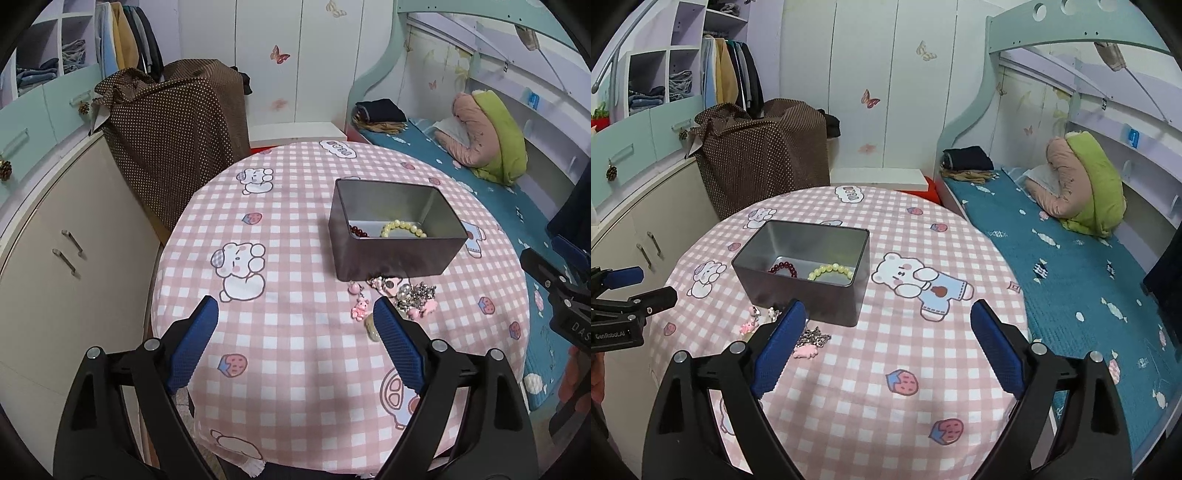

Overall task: Organize jewelry
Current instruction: 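Withdraw both tools from the tin box and move toward the jade pendant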

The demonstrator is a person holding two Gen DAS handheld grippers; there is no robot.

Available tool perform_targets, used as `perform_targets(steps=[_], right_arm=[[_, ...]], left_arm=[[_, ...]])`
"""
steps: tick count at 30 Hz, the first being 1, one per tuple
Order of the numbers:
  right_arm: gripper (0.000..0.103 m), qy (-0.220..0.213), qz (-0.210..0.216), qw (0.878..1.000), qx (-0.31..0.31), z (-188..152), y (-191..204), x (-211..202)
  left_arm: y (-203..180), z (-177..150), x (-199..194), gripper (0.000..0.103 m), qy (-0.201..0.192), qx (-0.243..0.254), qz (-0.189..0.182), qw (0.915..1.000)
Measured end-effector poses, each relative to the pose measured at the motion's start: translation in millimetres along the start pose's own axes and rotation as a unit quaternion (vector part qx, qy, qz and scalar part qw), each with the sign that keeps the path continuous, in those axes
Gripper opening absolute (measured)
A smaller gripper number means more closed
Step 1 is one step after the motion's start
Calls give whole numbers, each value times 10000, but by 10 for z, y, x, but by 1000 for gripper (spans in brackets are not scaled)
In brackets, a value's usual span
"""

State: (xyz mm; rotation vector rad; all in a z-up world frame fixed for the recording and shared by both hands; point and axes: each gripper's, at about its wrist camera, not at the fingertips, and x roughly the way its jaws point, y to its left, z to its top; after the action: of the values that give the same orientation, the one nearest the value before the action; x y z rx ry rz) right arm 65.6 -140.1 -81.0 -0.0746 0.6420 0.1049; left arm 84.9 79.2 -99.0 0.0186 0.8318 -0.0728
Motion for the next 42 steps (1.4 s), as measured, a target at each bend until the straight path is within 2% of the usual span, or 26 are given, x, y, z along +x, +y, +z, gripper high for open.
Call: perform_targets(steps=[7, 15, 19, 25, 29, 30, 31, 33, 35, 42], right_arm=[[87, 223, 202, 9995, -110, -60, 117, 149], [87, 596, 387, 9969, -326, -181, 284, 385], [85, 769, 397, 9954, -419, -200, 345, 516], [73, 1154, 615, 9900, -530, -289, 475, 767], [59, 1346, 801, 9858, -607, -340, 561, 904], [53, 1379, 822, 9850, -629, -353, 579, 930], [51, 1371, 866, 9846, -658, -362, 587, 940], [34, 1361, 937, 9837, -714, -362, 594, 933], [25, 1337, 929, 9842, -699, -352, 584, 937], [25, 1305, 993, 9850, -535, -365, 450, 886]], left_arm=[[44, -25, 100, 87, 136, -8, -142, 9998], [-58, -79, 314, 87, 449, 200, -738, 9961], [-95, -110, 440, 87, 578, 251, -881, 9941], [-19, -159, 601, 87, 776, 161, -914, 9927], [38, -171, 671, 86, 866, 23, -944, 9918], [41, -173, 688, 86, 886, 7, -956, 9915], [44, -177, 701, 86, 901, -3, -968, 9912], [33, -173, 717, 86, 922, -24, -996, 9907], [9, -167, 734, 86, 933, -33, -1023, 9904], [-200, -142, 786, 86, 992, 122, -1218, 9875]])
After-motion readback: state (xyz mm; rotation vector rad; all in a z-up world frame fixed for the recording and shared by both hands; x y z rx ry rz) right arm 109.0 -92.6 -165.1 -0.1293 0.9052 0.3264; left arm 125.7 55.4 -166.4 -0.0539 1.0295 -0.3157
